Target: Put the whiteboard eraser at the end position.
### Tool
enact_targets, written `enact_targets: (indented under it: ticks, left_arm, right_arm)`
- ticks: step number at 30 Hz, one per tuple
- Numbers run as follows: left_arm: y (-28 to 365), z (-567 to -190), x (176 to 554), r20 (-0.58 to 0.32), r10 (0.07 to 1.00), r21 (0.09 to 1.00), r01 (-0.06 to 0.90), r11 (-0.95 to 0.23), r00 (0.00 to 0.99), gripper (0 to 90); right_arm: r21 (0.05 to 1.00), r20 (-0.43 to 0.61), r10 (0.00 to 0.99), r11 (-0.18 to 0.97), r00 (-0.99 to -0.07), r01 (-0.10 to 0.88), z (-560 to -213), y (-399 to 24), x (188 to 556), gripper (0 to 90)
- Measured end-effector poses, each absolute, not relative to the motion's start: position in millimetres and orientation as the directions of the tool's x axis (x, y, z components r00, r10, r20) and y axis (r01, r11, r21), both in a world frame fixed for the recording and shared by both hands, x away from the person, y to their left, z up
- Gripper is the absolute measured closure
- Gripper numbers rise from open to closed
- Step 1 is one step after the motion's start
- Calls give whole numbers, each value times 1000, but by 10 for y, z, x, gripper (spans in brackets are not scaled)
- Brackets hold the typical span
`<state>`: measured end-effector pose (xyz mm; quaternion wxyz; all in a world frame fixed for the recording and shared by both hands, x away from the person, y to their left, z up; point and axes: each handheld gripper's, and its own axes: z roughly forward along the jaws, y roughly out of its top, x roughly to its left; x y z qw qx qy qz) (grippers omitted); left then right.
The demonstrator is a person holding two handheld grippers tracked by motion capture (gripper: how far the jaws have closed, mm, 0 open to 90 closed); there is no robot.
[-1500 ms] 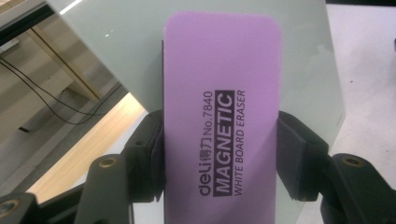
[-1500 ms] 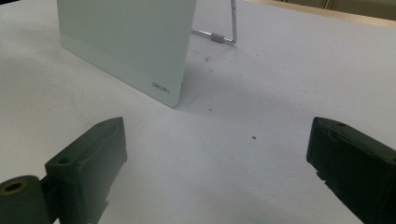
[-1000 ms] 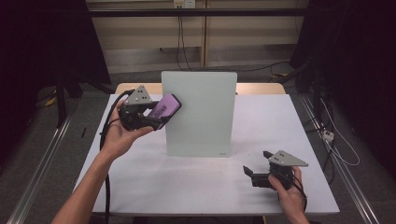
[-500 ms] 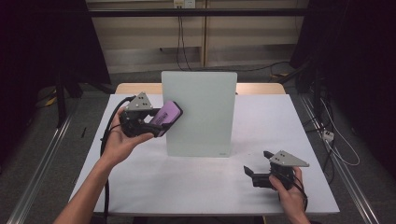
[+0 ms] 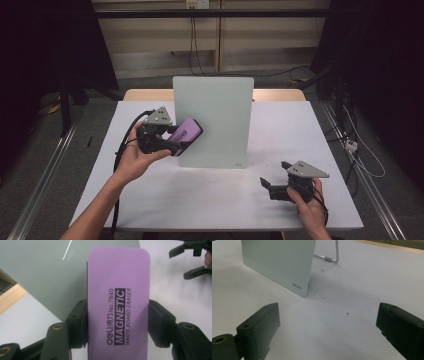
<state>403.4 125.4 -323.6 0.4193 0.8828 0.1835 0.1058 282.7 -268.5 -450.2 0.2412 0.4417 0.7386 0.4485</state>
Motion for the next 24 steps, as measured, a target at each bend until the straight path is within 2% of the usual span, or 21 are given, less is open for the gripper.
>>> enact_targets:
  ticks: [5,24]
  left_arm:
    - [1164,-3274,3986,55,393,755,220,-618,918,410]
    - [967,-3449,3924,2,366,725,251,-641,931,410]
  right_arm:
    - [881,43,869,199,-493,429,-4490,-2723,2780,50]
    - [883,53,870,189,-491,430,-4489,-2742,2776,50]
